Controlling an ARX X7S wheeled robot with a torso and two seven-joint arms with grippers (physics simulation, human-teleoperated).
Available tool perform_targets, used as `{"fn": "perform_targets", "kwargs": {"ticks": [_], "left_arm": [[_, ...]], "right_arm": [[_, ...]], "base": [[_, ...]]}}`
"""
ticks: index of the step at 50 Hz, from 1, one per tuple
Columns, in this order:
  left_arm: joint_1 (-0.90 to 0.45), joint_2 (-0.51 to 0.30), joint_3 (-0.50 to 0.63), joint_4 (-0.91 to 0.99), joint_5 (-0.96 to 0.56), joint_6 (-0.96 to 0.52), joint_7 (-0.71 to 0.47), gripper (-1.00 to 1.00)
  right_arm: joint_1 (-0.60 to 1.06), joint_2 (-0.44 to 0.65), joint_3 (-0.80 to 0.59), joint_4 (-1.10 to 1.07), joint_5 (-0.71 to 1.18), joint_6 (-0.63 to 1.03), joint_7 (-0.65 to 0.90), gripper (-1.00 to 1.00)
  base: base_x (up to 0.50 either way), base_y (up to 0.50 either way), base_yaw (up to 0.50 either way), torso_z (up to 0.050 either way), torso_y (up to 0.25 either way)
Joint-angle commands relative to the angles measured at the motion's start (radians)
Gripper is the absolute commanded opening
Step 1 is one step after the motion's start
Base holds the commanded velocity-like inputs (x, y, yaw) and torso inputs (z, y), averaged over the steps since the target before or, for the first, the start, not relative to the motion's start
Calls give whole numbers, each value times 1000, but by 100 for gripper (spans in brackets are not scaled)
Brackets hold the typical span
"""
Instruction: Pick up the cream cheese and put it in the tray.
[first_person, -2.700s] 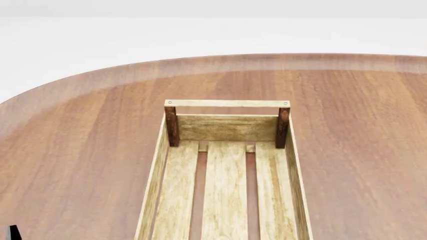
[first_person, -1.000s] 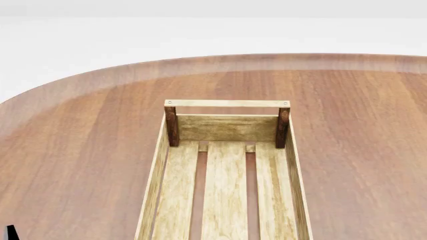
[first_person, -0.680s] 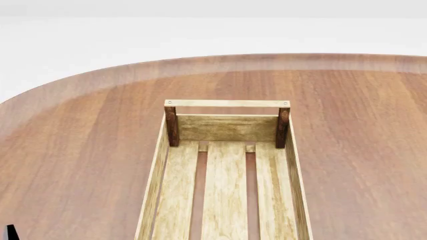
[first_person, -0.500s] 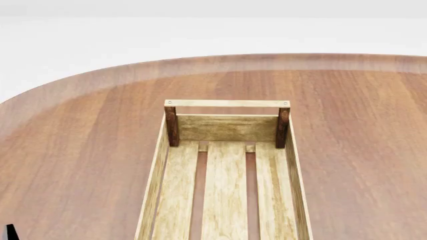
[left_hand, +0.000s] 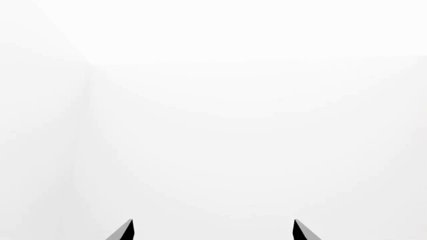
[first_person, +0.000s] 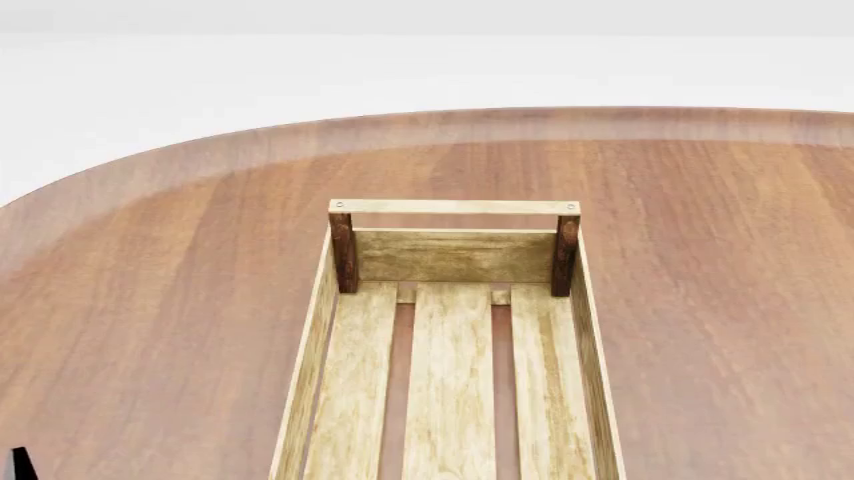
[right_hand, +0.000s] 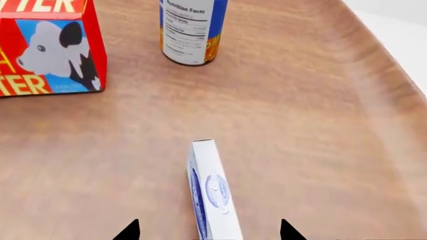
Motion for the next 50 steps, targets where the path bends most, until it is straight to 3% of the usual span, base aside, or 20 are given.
{"fn": "perform_targets", "kwargs": {"ticks": [1,38,39,50], "left_arm": [[0,-2,0,3,1,0,-4,100],[-2,-4,1,1,12,-5,-18,100],[-1,-4,2,2,13,-6,-18,100],[1,-9,2,8,6,-12,-22,100]], "right_arm": [[11,3,1,34,4,-11,-13,100],[37,5,-4,124,19,-49,-73,100],[37,6,-12,119,7,-40,-55,-100],[20,5,-20,70,21,-30,-66,-100]], "base": [[0,0,0,0,0],[0,0,0,0,0],[0,0,0,0,0],[0,0,0,0,0]]}}
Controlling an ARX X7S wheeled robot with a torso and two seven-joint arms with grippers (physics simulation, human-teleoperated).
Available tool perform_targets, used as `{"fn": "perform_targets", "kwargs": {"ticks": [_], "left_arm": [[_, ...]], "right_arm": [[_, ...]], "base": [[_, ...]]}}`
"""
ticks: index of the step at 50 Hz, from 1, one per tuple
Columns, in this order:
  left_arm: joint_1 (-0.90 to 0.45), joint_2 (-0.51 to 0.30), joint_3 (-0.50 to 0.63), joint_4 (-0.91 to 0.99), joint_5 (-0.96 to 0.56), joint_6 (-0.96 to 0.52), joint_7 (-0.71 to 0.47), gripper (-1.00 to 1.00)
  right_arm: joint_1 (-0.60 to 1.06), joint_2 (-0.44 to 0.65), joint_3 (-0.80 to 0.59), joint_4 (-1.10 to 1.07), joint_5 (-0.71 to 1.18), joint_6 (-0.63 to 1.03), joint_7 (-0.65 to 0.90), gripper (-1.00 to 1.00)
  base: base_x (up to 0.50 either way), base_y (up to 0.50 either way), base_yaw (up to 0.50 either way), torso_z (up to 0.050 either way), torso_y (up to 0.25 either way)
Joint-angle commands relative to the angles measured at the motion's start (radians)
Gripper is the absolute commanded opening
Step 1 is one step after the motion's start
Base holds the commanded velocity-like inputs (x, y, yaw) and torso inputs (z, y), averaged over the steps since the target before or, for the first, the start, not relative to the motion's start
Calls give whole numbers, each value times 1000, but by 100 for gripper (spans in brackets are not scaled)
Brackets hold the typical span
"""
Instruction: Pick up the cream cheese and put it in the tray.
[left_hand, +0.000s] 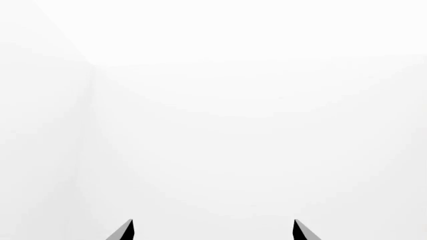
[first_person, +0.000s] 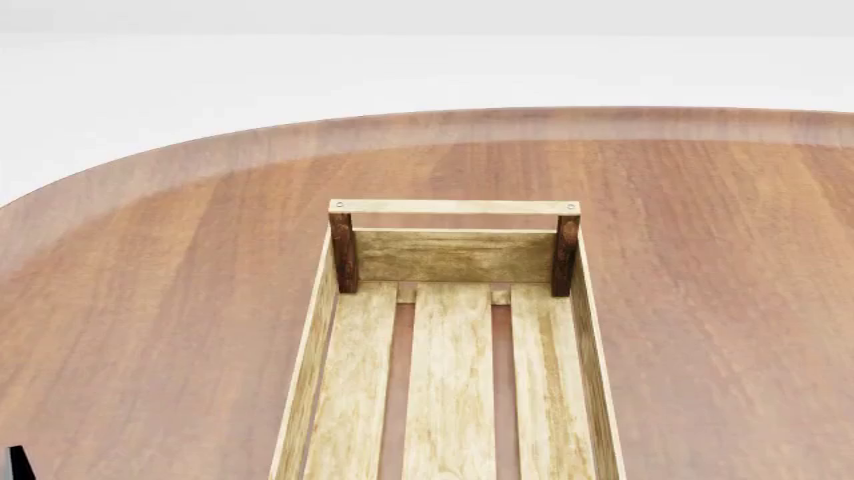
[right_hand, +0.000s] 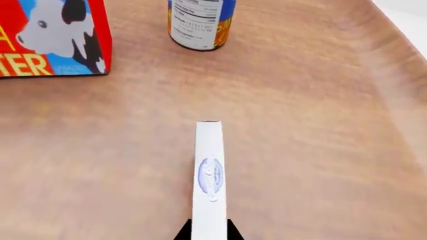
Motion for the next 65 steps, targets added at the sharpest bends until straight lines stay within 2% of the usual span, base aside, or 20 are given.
{"fn": "perform_targets", "kwargs": {"ticks": [1,27,42,54,65], "left_arm": [[2,-3,0,5,-3,-3,-4,100],[4,-12,0,5,-10,7,-11,100],[7,-19,-1,7,-19,9,-15,100],[4,-20,5,3,-22,7,-14,100],[2,-22,8,7,-24,3,-15,100]], "right_arm": [[-10,-2,-13,-35,14,8,-17,-100],[-149,3,-51,-409,39,49,10,-100],[-211,27,-120,-639,5,69,21,-100],[-187,78,-182,-828,-12,159,64,-100],[-130,119,-220,-889,-28,216,81,-100]], "base": [[0,0,0,0,0],[0,0,0,0,0],[0,0,0,0,0],[0,0,0,0,1],[0,0,0,0,0]]}}
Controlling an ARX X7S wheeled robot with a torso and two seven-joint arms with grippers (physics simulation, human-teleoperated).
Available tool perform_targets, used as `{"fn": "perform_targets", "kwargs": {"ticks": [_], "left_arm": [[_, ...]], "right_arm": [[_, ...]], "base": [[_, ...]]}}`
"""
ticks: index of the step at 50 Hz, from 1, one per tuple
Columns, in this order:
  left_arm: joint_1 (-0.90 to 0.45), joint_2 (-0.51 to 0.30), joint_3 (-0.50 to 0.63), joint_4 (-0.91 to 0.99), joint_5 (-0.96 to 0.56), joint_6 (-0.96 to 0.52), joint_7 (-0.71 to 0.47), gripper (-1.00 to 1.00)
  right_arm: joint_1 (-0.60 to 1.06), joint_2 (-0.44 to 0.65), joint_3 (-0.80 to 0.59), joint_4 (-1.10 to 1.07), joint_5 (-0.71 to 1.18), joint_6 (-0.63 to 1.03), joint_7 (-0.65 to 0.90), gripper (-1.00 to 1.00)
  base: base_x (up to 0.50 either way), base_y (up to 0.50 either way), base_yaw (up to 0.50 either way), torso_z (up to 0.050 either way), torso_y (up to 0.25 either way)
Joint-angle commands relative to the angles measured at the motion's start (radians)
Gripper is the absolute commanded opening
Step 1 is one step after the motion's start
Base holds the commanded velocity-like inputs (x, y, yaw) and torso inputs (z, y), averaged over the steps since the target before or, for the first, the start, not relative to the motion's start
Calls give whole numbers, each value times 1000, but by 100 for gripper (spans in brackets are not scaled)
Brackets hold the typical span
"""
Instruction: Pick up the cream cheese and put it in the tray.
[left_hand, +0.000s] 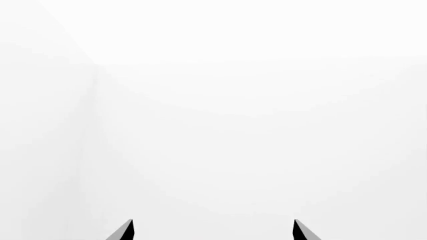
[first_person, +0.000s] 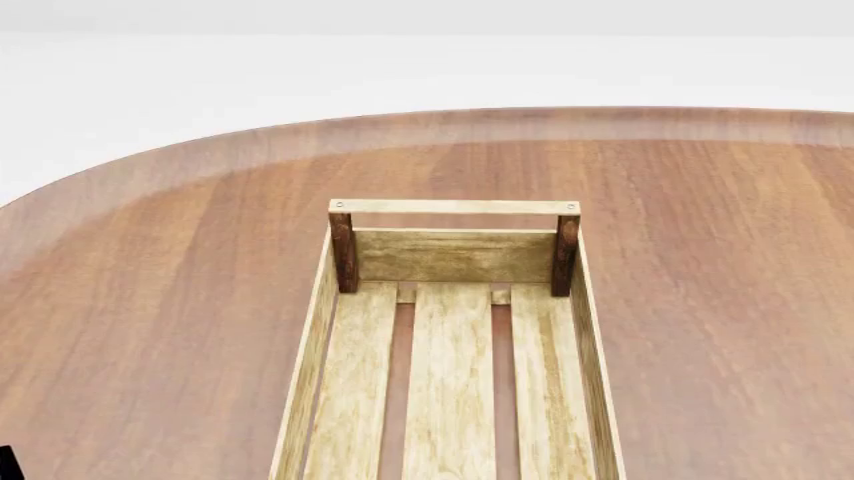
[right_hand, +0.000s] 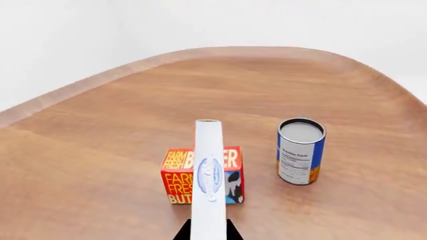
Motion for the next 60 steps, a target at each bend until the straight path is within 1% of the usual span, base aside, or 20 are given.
{"fn": "perform_targets", "kwargs": {"ticks": [1,10,13,15,16,17,19,22,25,29,31,33,37,39,44,46,48,52,60], "left_arm": [[-2,-1,3,3,-1,-6,-1,100],[-6,-6,5,3,-8,-8,0,100],[-5,-8,6,8,-10,-11,1,100],[-6,-9,7,9,-14,-10,3,100],[-8,-10,8,7,-15,-10,4,100],[-8,-10,9,8,-16,-11,4,100],[-7,-11,9,10,-17,-12,4,100],[-5,-13,8,17,-18,-14,3,100],[-5,-14,9,19,-19,-19,4,100],[-5,-14,10,19,-23,-21,3,100],[-3,-14,10,17,-22,-18,2,100],[-3,-14,9,16,-23,-17,1,100],[0,-15,7,21,-22,-18,-2,100],[-1,-15,8,21,-22,-19,-1,100],[-5,-15,12,15,-26,-20,0,100],[-6,-15,13,15,-27,-21,1,100],[-6,-15,13,13,-26,-19,0,100],[-7,-15,13,6,-29,-17,-1,100],[-13,-13,15,4,-29,-26,-2,100]], "right_arm": [[52,44,-44,-95,-32,70,17,-100],[106,67,-80,-101,-36,101,3,-100],[113,82,-113,-95,-82,59,-26,-100],[123,86,-115,-85,-27,53,-83,-100],[134,99,-145,-79,-96,28,-77,-100],[138,104,-153,-78,-97,21,-91,-100],[156,106,-151,-70,-66,39,-107,-100],[197,123,-173,-65,-74,59,-120,-100],[216,139,-193,-56,-95,39,-147,-100],[234,179,-250,-40,-163,-42,-226,-100],[245,188,-250,-32,-122,-65,-283,-100],[250,199,-265,-30,-144,-91,-306,-100],[260,220,-281,-37,-116,-118,-378,-100],[266,223,-272,-29,-41,-138,-445,-100],[288,247,-284,-38,-21,-124,-484,-100],[298,260,-285,-44,34,-115,-532,-100],[309,271,-299,-45,37,-110,-557,-100],[332,285,-292,-38,103,-105,-615,-100],[379,328,-330,-41,150,-78,-719,-100]], "base": [[0,0,0,0,0],[0,0,0,0,0],[0,0,0,0,3],[0,0,0,0,0],[0,0,0,0,0],[0,0,0,0,0],[0,0,0,0,0],[0,0,0,0,0],[0,0,0,0,0],[0,0,0,0,0],[0,0,0,0,0],[0,0,0,0,0],[0,0,0,0,2],[0,0,0,0,0],[0,0,0,0,0],[0,0,0,0,0],[0,0,0,0,0],[0,0,0,0,0],[0,0,0,0,1]]}}
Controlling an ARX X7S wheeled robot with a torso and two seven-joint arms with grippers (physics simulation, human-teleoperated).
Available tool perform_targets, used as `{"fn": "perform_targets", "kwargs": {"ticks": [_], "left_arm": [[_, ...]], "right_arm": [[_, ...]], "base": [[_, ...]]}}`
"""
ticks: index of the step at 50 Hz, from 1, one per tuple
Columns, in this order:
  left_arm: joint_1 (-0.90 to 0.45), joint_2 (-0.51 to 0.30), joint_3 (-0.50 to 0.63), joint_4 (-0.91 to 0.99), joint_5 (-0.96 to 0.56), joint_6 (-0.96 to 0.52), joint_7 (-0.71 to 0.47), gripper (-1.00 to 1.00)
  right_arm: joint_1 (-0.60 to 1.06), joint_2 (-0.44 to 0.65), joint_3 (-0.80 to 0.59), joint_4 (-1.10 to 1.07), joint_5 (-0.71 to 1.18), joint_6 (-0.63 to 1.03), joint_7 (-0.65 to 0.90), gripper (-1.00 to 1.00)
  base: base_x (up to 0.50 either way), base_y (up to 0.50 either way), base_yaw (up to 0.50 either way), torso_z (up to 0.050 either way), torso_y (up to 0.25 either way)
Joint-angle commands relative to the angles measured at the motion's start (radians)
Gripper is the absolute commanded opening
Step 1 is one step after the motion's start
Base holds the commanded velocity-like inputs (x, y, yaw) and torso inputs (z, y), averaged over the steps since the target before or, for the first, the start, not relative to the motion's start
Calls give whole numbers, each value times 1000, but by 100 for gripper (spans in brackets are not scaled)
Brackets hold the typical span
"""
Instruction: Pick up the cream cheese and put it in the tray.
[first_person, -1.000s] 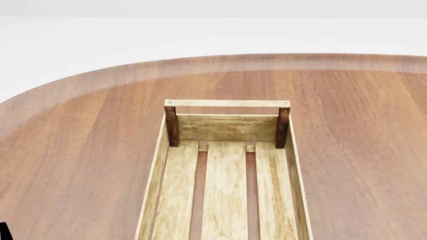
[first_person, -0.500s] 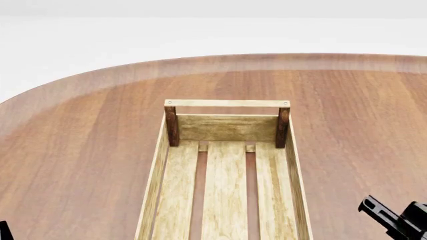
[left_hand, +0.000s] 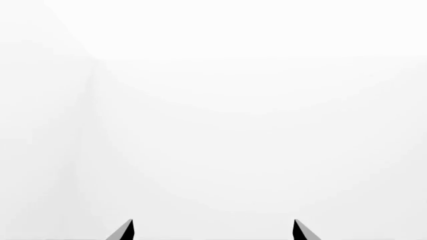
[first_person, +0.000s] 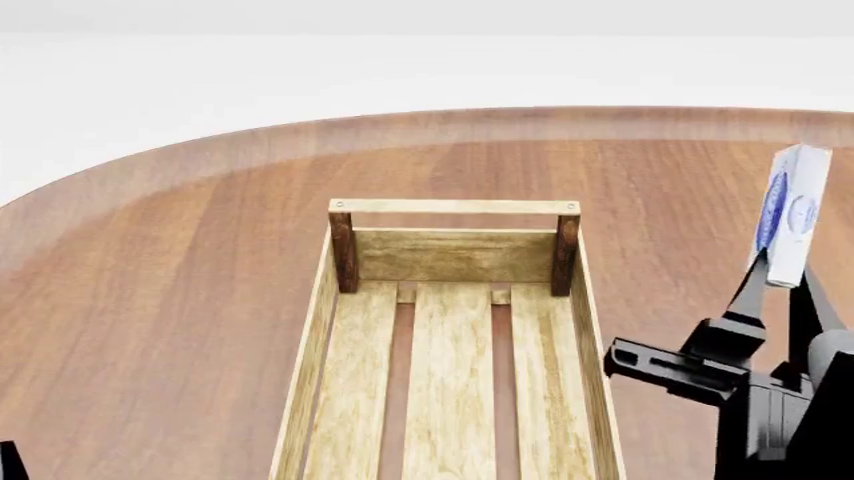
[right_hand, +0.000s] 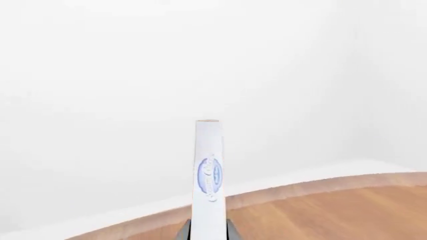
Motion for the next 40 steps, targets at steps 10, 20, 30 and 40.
{"fn": "perform_targets", "kwargs": {"ticks": [10,20,30,40], "left_arm": [[-5,1,3,-6,-3,-4,-4,100],[-5,-1,3,-8,-8,-1,-5,100],[-4,-1,4,-11,-8,2,-7,100],[-3,-6,2,-3,-11,-2,-9,100]], "right_arm": [[125,109,-51,-35,102,66,-217,-100],[204,138,-109,-7,141,141,-300,-100],[272,178,-169,26,241,239,-436,-100],[350,208,-198,12,342,345,-496,-100]], "base": [[0,0,0,0,0],[0,0,0,0,1],[0,0,0,0,1],[0,0,0,0,0]]}}
